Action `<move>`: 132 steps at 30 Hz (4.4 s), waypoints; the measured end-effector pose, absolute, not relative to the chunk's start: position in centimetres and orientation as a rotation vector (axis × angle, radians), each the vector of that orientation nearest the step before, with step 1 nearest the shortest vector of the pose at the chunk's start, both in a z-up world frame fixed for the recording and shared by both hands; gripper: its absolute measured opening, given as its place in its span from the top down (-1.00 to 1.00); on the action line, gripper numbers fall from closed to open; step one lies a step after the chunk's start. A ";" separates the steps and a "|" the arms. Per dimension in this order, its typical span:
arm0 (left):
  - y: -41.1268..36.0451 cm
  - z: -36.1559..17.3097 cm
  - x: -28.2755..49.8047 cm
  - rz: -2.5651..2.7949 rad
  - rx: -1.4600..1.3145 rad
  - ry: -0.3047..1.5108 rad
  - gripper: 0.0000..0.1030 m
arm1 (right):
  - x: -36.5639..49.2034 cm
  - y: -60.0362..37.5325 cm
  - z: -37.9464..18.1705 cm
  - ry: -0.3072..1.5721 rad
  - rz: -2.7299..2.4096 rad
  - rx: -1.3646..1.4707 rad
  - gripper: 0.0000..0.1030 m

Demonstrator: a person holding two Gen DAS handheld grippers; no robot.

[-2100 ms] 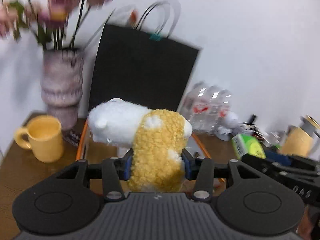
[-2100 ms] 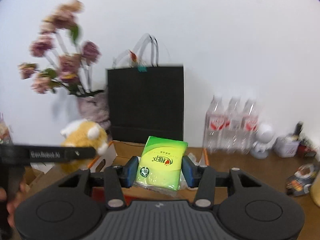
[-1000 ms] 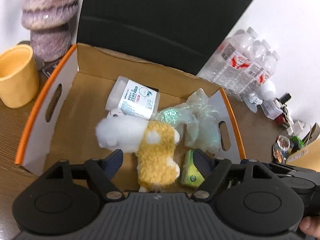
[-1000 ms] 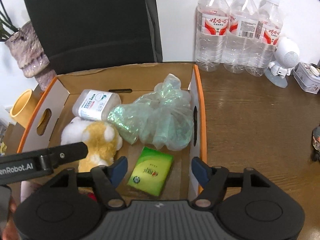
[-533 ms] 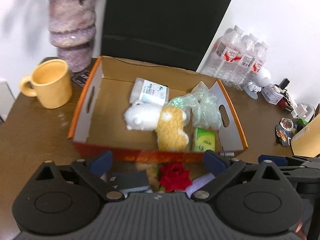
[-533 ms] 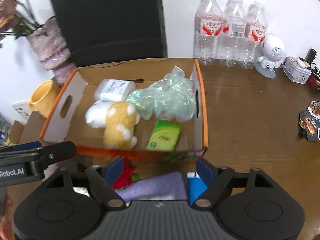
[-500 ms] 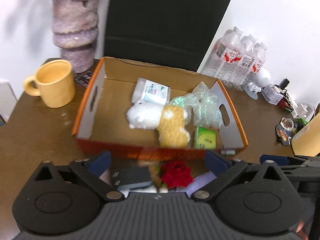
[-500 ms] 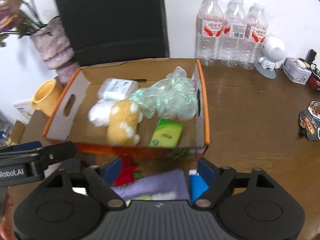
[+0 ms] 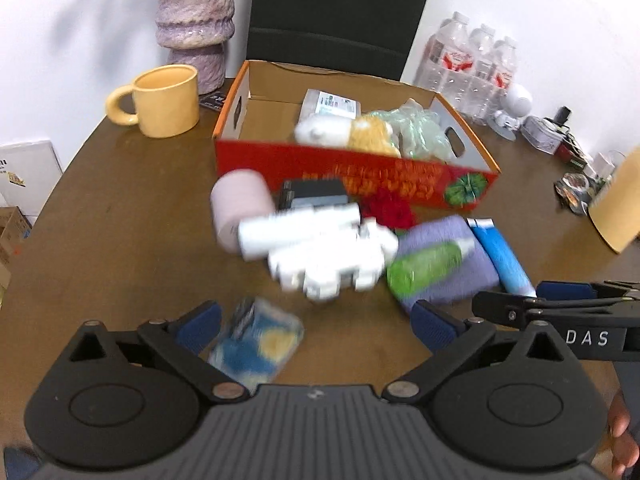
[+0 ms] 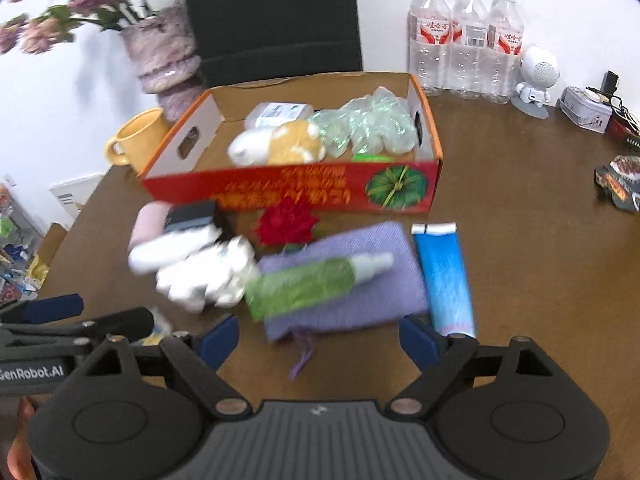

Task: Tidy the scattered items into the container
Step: 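Open both tools and withdraw them back over the table, then grasp the blue patterned pouch with the left tool while the right tool grasps the green spray bottle, then carry the blue pouch with the left tool while the right tool carries the green bottle into the box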

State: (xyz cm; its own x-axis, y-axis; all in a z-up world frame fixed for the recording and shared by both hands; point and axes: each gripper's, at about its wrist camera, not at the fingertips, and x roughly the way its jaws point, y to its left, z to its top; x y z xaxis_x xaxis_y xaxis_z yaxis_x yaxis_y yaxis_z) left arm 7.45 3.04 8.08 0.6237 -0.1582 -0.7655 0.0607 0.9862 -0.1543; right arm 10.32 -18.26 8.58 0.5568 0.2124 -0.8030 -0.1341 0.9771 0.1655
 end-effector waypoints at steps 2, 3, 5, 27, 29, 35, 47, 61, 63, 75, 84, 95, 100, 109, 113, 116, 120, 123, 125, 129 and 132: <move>3.2 6.6 5.1 -0.124 -0.123 0.885 -1.00 | 7.9 -18.2 7.3 0.940 0.226 0.092 -0.74; 3.2 5.9 4.1 -0.121 -0.122 0.884 -1.00 | 6.8 -18.1 6.6 0.935 0.223 0.088 -0.74; 3.3 4.4 2.2 -0.101 -0.129 0.870 -1.00 | 4.3 -18.0 5.1 0.909 0.200 0.063 -0.74; 1.7 -0.3 -4.6 -0.045 0.032 0.691 -1.00 | -4.1 -18.4 -0.4 0.677 0.175 0.064 -1.00; 1.7 -0.3 -4.5 -0.043 0.032 0.691 -1.00 | -4.2 -18.2 -0.5 0.677 0.176 0.049 -1.00; 1.7 -0.3 -4.5 -0.043 0.032 0.691 -1.00 | -4.4 -18.2 -0.6 0.675 0.176 0.041 -1.00; 1.6 -0.4 -4.5 -0.043 0.034 0.690 -1.00 | -4.5 -18.2 -0.6 0.675 0.162 0.036 -1.00; 1.7 -0.3 -4.4 -0.041 0.029 0.690 -1.00 | -4.3 -18.0 -0.6 0.681 0.152 0.017 -1.00; 2.0 -0.3 -4.1 -0.051 0.029 0.696 -1.00 | -4.2 -17.7 -0.6 0.686 0.145 -0.002 -1.00; 3.8 1.3 3.8 -0.172 0.101 0.674 -1.00 | 3.2 -17.1 2.2 0.746 0.261 -0.191 -0.94; 4.0 -0.2 7.0 -0.263 0.109 0.739 -1.00 | 13.1 -14.5 2.4 0.698 0.383 -0.459 -0.72; 4.6 1.0 6.4 -0.330 0.018 0.754 0.03 | 10.5 -15.6 3.2 0.823 0.402 -0.194 0.46; 4.1 2.1 5.7 -0.362 -0.013 0.729 -0.67 | 6.2 -16.8 3.9 0.786 0.458 -0.082 0.40; 1.2 0.6 6.6 -0.293 0.117 0.748 -0.02 | 8.2 -16.7 1.6 0.753 0.349 0.038 0.42; 1.1 1.3 6.1 -0.315 0.079 0.767 0.69 | 6.6 -16.5 2.2 0.724 0.345 0.015 0.43; 1.7 2.3 5.3 -0.329 0.008 0.758 0.77 | 5.1 -17.1 3.4 0.685 0.347 0.018 0.43; 2.3 5.4 3.9 -0.338 -0.047 0.689 0.79 | 3.5 -18.4 5.4 0.644 0.328 0.032 0.43; 2.6 8.8 3.4 -0.345 -0.053 0.616 0.79 | 2.5 -19.0 7.7 0.592 0.335 0.056 0.43; 2.4 11.1 3.9 -0.347 -0.008 0.568 0.79 | 2.4 -19.1 9.5 0.548 0.343 0.058 0.43; 2.4 15.8 7.4 -0.320 0.050 0.506 0.79 | 4.1 -18.7 13.7 0.462 0.343 0.060 0.43; 3.2 18.7 12.2 -0.285 0.037 0.513 0.79 | 7.7 -18.2 17.0 0.429 0.362 0.104 0.43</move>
